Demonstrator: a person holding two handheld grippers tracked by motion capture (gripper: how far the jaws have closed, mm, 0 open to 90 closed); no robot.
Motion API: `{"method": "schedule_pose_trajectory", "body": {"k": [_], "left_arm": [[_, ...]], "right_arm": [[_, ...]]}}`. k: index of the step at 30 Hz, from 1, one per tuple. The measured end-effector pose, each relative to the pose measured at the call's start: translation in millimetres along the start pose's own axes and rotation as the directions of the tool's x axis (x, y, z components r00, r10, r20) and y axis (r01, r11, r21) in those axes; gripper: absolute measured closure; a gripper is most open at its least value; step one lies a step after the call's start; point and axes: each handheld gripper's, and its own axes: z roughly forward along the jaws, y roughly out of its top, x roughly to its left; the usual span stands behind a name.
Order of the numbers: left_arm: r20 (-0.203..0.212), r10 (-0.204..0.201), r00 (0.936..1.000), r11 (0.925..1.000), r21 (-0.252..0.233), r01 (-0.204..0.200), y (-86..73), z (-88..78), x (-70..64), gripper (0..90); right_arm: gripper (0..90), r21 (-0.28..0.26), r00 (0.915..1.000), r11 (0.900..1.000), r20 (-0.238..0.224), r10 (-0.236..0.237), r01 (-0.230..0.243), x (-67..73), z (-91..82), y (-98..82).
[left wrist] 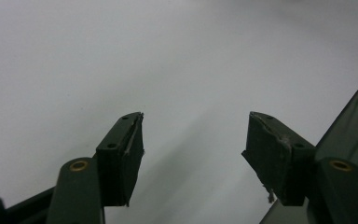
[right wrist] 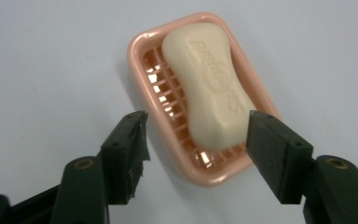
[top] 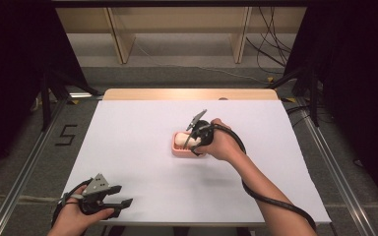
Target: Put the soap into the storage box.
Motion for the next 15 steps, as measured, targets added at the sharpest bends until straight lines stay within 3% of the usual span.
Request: {"method": "schedule_pose_trajectory", "body": {"k": [1,2,3,9,10,13,14,15], "left_arm": [[-0.002,0.013,0.9999,0.9999,-0.004,-0.013,0.3,0.3,0.4,36.3],[-0.004,0.012,0.9999,0.9999,-0.006,-0.012,0.2,0.6,0.1,36.3],[-0.001,-0.004,1.0000,0.9998,-0.018,0.004,0.0,1.6,-1.1,36.3],[-0.017,0.017,0.9997,0.9998,-0.008,-0.017,0.0,1.7,1.3,36.3],[-0.008,-0.006,1.0000,0.9999,-0.014,0.005,-0.5,2.0,-0.3,36.4],[-0.008,-0.010,0.9999,0.9998,-0.014,0.010,-0.5,1.9,-0.3,36.3],[-0.006,-0.028,0.9996,0.9995,-0.012,0.028,-0.8,2.0,-0.9,36.3],[-0.006,-0.025,0.9997,0.9997,-0.007,0.025,-0.7,1.7,0.0,36.4]], "right_arm": [[43.6,-0.003,0.9998,1.000,-0.009,0.019,-0.019,6.1,-4.3,-10.4],[45.1,-0.013,1.0000,1.000,-0.001,0.003,-0.003,7.1,-5.7,-15.4],[46.6,-0.014,0.9997,1.000,-0.002,0.024,-0.024,11.1,-7.7,-20.8],[55.2,-0.055,0.9977,0.996,-0.002,0.068,-0.068,26.9,-15.9,-52.3],[57.0,-0.056,0.9976,0.996,-0.004,0.069,-0.069,29.0,-17.5,-57.0],[61.1,-0.087,0.9954,0.992,0.003,0.096,-0.095,34.8,-20.1,-67.0],[62.1,-0.095,0.9954,0.991,0.009,0.095,-0.094,36.2,-21.9,-71.8],[65.2,-0.140,0.9843,0.975,0.011,0.176,-0.173,42.7,-25.2,-81.4]]}}
